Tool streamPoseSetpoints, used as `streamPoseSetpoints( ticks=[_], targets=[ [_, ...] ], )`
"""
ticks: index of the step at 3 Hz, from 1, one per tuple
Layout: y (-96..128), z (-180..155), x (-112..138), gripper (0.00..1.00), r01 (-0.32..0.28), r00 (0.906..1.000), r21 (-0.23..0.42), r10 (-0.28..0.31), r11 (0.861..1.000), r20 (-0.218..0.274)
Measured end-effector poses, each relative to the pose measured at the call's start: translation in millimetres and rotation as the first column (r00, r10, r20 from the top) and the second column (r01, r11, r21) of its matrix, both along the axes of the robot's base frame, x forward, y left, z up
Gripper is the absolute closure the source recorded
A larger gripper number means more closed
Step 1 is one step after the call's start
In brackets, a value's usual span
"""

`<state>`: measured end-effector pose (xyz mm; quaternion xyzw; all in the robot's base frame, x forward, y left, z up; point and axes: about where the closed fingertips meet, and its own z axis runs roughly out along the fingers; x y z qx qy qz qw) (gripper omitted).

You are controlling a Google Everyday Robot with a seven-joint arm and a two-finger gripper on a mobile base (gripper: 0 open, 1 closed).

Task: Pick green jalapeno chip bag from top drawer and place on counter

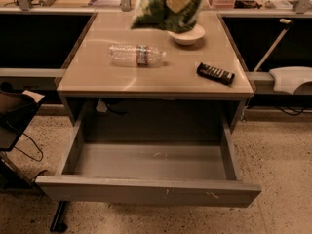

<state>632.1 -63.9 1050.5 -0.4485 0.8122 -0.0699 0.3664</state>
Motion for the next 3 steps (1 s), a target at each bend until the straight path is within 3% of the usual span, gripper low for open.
streamPoseSetpoints(
  ticks=[1,2,3],
  targets=[
    [35.3,-13.1,54.4,1.0,-0.065,0.9978,0.077,0.063,0.995,0.023],
    [24.0,-49.2,79.3,1.0,-0.093,0.9953,0.165,0.087,0.982,0.042],
    [-10.5,-196.6,78.8,1.0,-0.052,0.9868,0.196,0.08,0.979,-0.14]
  ],
)
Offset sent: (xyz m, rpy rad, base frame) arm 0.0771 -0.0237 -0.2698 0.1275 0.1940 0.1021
